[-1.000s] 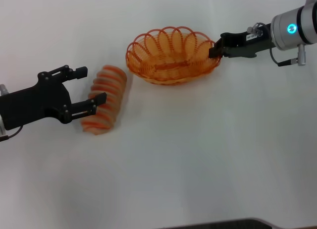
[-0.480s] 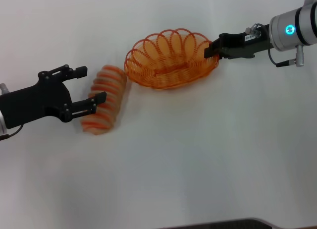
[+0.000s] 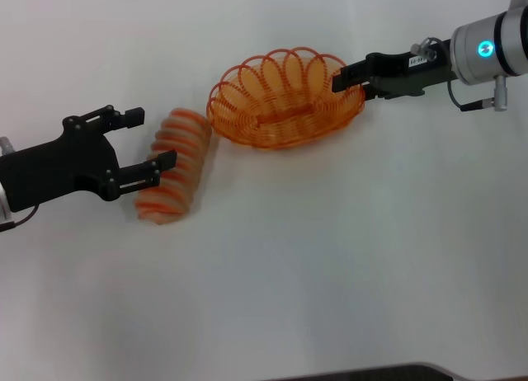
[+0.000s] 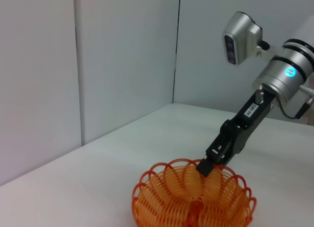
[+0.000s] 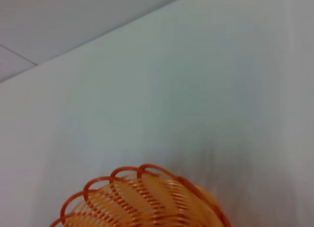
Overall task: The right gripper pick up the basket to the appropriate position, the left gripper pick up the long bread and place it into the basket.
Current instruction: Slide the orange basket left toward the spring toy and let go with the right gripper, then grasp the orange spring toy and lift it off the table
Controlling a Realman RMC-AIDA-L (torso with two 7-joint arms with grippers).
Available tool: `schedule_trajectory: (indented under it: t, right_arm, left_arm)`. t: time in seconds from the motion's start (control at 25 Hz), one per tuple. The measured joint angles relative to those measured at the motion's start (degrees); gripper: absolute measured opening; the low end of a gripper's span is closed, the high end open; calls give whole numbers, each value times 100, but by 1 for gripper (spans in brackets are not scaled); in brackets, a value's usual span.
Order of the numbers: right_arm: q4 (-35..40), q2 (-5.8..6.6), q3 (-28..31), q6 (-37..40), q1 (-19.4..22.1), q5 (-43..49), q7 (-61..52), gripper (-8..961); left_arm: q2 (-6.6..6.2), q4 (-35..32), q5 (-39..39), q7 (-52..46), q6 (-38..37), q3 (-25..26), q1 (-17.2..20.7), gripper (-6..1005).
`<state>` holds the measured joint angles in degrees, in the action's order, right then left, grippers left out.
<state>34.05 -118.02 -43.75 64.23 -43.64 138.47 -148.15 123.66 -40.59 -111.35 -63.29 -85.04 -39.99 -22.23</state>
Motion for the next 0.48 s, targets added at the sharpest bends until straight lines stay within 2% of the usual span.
schedule_trajectory:
  t: [0.2,0.48]
  right_arm:
    - [36,50,0,70,130,-256,72,595]
    - [770,7,8,251,606,-689,244,636]
  left_arm:
    - [0,47,0,-7,19,73,-1,797]
    - [22,247,40,-29,154,300,-54,797]
